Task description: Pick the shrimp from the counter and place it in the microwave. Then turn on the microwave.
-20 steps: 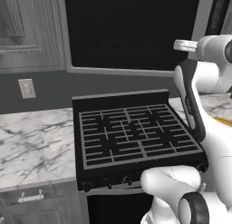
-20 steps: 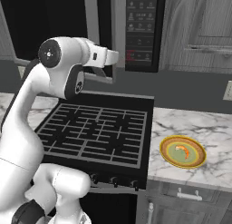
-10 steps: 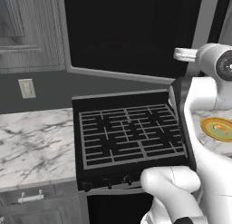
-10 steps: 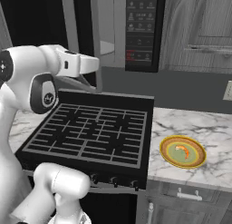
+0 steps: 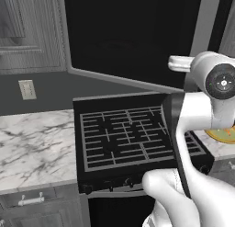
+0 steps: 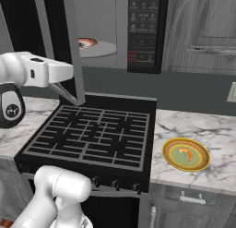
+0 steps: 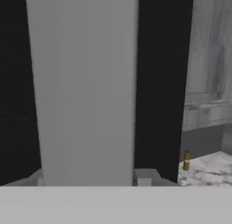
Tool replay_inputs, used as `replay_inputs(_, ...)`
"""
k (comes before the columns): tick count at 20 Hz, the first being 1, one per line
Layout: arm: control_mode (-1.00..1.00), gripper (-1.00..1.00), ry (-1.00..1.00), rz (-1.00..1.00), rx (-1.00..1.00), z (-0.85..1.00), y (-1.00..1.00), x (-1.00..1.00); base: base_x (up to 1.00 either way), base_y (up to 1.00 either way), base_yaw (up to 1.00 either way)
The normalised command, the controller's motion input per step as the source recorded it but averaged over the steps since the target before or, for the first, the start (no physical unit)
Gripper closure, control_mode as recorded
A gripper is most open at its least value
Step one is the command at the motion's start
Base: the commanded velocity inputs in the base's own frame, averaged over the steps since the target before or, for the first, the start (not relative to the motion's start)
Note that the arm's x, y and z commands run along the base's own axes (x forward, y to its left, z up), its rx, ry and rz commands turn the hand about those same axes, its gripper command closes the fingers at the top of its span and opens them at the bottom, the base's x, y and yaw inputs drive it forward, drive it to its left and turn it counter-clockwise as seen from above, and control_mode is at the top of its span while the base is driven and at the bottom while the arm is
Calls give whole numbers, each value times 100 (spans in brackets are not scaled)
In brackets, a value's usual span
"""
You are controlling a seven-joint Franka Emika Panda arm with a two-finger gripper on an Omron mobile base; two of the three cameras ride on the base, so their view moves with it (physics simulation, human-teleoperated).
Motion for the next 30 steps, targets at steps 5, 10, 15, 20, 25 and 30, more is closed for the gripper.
replay_inputs(5,-100,-100,0,0,-8,25,18,-3,0,0,0)
replay_inputs(10,-100,-100,-1,0,-5,42,11,-40,0,0,0)
replay_inputs(15,-100,-100,-1,0,0,45,0,-100,0,0,0)
replay_inputs(20,-100,-100,3,0,2,22,-7,-99,0,0,0)
replay_inputs(25,-100,-100,12,4,13,-1,-49,-39,0,0,0)
replay_inputs(30,-100,-100,5,11,32,-4,-58,3,0,0,0)
